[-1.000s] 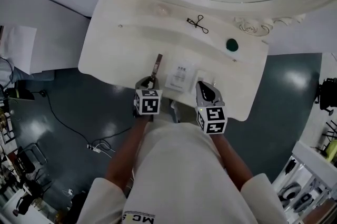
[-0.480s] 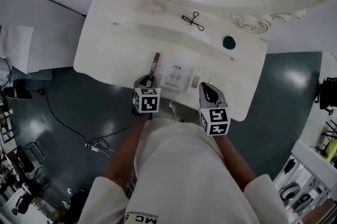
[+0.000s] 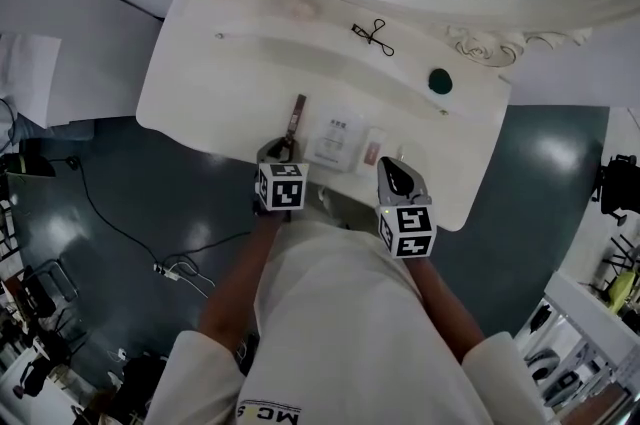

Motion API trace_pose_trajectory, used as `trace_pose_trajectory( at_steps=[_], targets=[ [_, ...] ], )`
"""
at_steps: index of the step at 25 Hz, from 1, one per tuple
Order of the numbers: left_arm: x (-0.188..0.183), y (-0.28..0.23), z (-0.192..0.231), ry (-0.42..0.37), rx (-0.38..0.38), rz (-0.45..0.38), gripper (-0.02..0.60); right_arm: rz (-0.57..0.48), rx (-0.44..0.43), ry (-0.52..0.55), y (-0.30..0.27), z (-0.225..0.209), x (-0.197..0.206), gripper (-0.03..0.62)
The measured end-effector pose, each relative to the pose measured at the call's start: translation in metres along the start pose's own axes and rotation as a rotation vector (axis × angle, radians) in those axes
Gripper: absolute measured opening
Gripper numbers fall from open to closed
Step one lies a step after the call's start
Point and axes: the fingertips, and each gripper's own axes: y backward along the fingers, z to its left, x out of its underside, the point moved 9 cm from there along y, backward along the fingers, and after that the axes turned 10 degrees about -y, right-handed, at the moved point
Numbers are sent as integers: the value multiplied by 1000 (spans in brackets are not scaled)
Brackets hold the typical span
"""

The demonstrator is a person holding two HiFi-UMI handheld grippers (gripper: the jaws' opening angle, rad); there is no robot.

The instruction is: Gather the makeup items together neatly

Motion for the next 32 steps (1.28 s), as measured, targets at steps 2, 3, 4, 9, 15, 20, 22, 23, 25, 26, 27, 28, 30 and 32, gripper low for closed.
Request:
trace_pose_trajectory(
  at_steps=[2,3,4,9,15,20,22,23,25,26,27,28,30,32],
  targets=[
    [2,-1,-1,-4,-2,1,84,0,-3,3,-2,1,-2,3],
    [3,0,-1,-3,-1,1,84,-1,-3,3,-2,2,-3,3],
    [4,0,-1,0,1,0,84,-3,-4,2,-3,3,-4,3],
    [7,-3,0,-10,11,-3,86,-11,0,-5,-3,5,-5,3],
    [7,-5,1,-16,19,12,89,-7,4,-11,-3,4,-3,3],
    [11,-4,0,4,22,25,91,-13,1,-11,-2,5,-5,3],
    [11,-4,0,13,25,24,94,-17,-1,-11,-2,4,-7,3],
    [11,-4,0,16,27,23,103,-18,-1,-11,-3,4,-7,3],
    [12,-4,1,20,28,22,126,-18,-3,-10,-3,4,-6,3],
    [13,-3,0,20,29,23,137,-18,-4,-9,-2,4,-6,3],
    [13,-3,0,19,29,25,144,-18,-5,-7,-2,4,-6,3],
    [14,-2,0,16,29,28,146,-19,-7,-5,-2,4,-6,3],
    [14,0,-1,12,28,30,146,-22,-10,-4,-2,4,-6,3],
    [15,2,-2,11,29,31,146,-26,-12,-6,-2,4,-7,3]
  ],
)
